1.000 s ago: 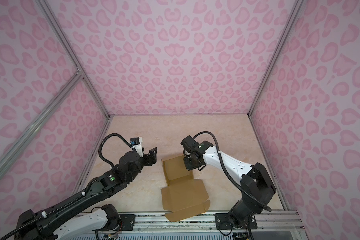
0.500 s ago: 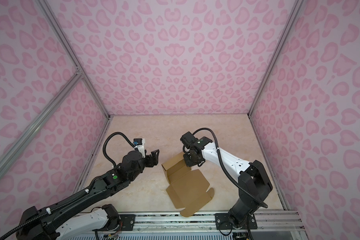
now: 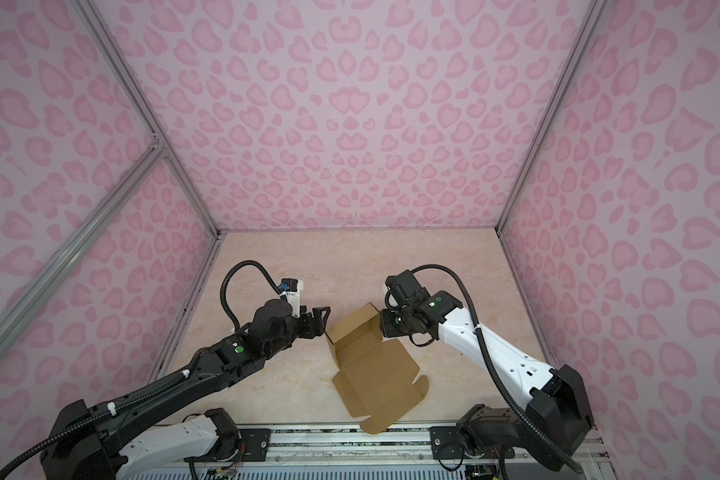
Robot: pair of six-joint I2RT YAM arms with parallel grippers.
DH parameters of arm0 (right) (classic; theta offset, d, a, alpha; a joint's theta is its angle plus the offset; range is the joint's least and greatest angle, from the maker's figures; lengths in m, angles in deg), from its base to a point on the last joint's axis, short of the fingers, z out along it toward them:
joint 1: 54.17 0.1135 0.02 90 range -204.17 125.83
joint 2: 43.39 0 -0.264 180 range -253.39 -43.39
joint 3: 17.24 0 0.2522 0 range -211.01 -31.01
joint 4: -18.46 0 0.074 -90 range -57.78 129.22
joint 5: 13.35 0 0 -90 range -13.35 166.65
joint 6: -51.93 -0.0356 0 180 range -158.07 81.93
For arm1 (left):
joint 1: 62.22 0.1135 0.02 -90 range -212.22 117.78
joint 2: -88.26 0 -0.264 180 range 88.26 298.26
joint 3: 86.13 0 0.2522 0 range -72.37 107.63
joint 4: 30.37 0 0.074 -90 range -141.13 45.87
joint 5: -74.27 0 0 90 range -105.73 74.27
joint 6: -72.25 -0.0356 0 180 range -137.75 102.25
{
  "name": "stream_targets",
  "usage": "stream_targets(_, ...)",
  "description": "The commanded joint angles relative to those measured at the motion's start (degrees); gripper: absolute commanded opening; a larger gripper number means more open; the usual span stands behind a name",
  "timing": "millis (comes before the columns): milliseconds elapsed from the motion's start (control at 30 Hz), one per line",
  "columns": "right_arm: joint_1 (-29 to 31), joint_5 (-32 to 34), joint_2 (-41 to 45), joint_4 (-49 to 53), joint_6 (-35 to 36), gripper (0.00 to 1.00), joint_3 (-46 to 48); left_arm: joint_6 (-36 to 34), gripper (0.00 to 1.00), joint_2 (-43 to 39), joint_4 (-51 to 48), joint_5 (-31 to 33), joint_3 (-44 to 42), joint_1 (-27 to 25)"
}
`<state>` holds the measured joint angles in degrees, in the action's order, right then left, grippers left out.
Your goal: Fold the paper box
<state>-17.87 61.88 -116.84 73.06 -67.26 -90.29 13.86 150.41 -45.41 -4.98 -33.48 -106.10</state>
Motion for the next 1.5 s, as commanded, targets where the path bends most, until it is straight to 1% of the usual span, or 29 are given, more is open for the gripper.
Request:
stream_targets(0,0.3,-7.1,3.6,-13.5,-9.3,0.34,4.8,0.8,0.8,0.4,3.2,-5.2,0.5,0.0)
stream_targets(67,1.1,-9.2,5.5,-22.6,-14.4,0.35,8.7,0.9,0.8,0.5,3.3,-5.5,0.2,0.0)
stream_targets(133,1.9,-10.0,6.0,-30.1,-18.5,0.36,11.3,1.1,0.8,0.6,3.4,-5.8,-0.3,0.1)
stream_targets(300,2.6,-8.7,5.4,-41.9,-25.5,0.37,16.0,2.8,0.8,0.3,4.7,-6.8,-2.2,0.1)
stream_targets(467,2.8,-7.4,4.1,-49.6,-29.9,0.36,18.5,3.5,0.8,0.1,4.7,-6.7,-3.1,0.2)
stream_targets(533,3.1,-6.9,3.1,-49.4,-29.9,0.34,17.9,3.5,0.8,-0.2,4.7,-6.2,-3.3,0.1)
stream_targets(700,5.0,-3.5,0.3,-43.5,-26.8,0.29,12.8,3.5,0.8,-1.4,3.8,-4.4,-3.3,0.2)
stream_targets(767,5.6,-2.1,-1.6,-40.4,-25.3,0.29,10.1,3.5,0.8,-2.0,3.0,-3.4,-3.5,0.4)
stream_targets(867,6.0,-2.4,-6.1,-37.1,-24.2,0.28,6.5,3.5,0.8,-4.0,1.4,-2.5,-4.2,1.5)
stream_targets(967,6.2,-2.5,-8.5,-35.2,-23.3,0.28,4.1,4.1,0.8,-7.1,0.7,-2.1,-5.9,2.9)
stream_targets(1100,6.4,2.1,-3.9,-31.9,-21.9,0.3,4.6,4.3,0.8,-9.7,0.7,-3.1,-7.1,3.6)
stream_targets(1200,7.1,4.5,0.5,-30.5,-22.0,0.32,6.3,3.6,0.8,-8.9,0.9,-4.6,-7.0,3.7)
stream_targets(1300,9.4,8.5,4.3,-29.7,-23.5,0.33,8.8,3.1,0.8,-7.7,1.5,-5.4,-7.0,3.6)
stream_targets(1367,11.2,10.8,5.4,-29.6,-25.0,0.33,10.6,3.1,0.8,-7.4,1.7,-5.6,-7.0,3.8)
stream_targets(1467,12.0,11.4,5.9,-33.2,-27.9,0.33,14.5,2.9,0.8,-6.9,2.5,-6.8,-6.8,3.7)
